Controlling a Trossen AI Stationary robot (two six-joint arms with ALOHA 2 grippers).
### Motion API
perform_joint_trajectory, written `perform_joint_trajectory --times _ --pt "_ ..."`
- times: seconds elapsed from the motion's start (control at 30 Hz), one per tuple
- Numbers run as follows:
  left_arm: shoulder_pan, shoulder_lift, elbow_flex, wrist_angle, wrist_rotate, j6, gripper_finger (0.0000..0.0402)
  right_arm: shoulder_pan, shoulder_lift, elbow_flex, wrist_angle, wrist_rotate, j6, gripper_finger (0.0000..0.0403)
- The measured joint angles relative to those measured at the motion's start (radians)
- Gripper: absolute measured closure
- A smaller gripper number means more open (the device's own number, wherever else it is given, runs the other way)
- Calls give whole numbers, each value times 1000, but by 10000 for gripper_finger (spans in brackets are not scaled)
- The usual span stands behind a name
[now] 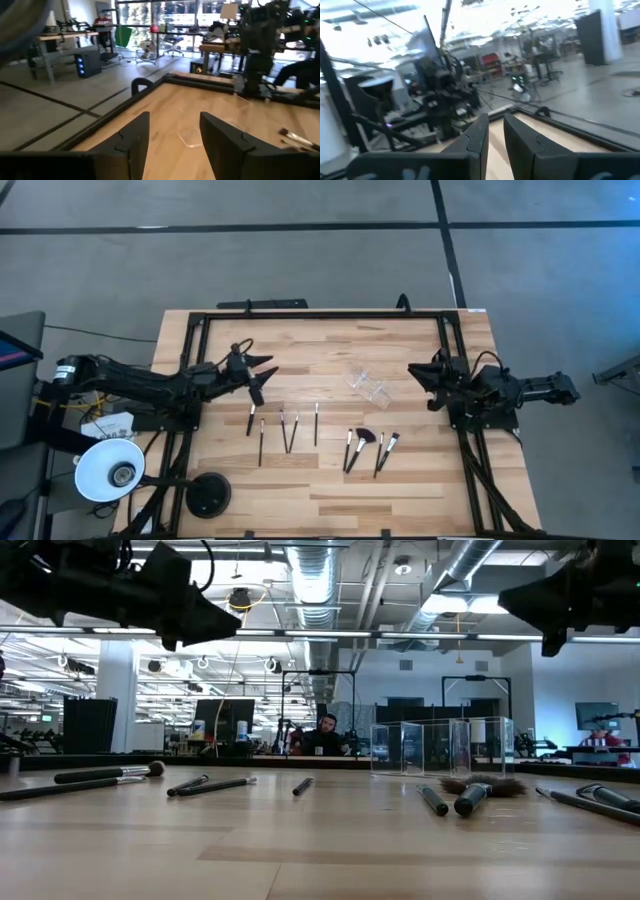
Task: Put items in baskets/containers
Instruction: Put the foundation brush into the transparent organizer
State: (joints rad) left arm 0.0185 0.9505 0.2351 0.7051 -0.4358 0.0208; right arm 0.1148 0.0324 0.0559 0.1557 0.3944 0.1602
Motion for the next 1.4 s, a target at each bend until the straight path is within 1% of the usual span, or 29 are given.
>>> perform_joint_trajectory --times 0.1,0.17,0.23,0.3,0.37,0.47,0.57,0.63,0.73,0.8,0.87,0.93,1.0,1.1,1.27,1.4 --pt "42 1 19 7 0 0 231 1 39 0 5 -14 111 351" --pt "69 1 31 8 0 0 231 5 84 0 44 -50 167 349" --pt "91 1 42 11 4 0 231 20 147 0 112 -61 225 343" --pt "108 1 49 14 38 0 232 42 224 0 202 -83 288 332" --pt "122 1 57 14 78 0 232 79 318 6 261 -131 368 318" --pt "137 1 68 17 103 0 232 154 470 58 271 -136 470 296" --pt "145 1 77 21 107 0 232 213 609 157 247 -134 530 276" --pt "146 0 82 23 108 1 232 247 686 246 185 -134 587 268" --pt "146 0 84 25 108 1 232 298 796 400 -30 -133 693 265" --pt "146 0 84 26 108 1 232 326 869 497 -226 -141 826 267" --pt "146 0 84 26 108 1 232 352 939 581 -405 -173 996 271" --pt "146 0 84 26 108 1 232 382 1008 640 -517 -222 1155 273" --pt "145 0 84 26 108 1 232 420 1072 670 -564 -263 1269 274" --pt "137 0 84 26 109 1 232 479 1159 676 -558 -302 1345 273" --pt "123 0 84 26 111 1 232 551 1293 676 -671 -292 1532 268" --pt "124 0 84 26 111 0 232 546 1361 676 -775 -265 1616 266"
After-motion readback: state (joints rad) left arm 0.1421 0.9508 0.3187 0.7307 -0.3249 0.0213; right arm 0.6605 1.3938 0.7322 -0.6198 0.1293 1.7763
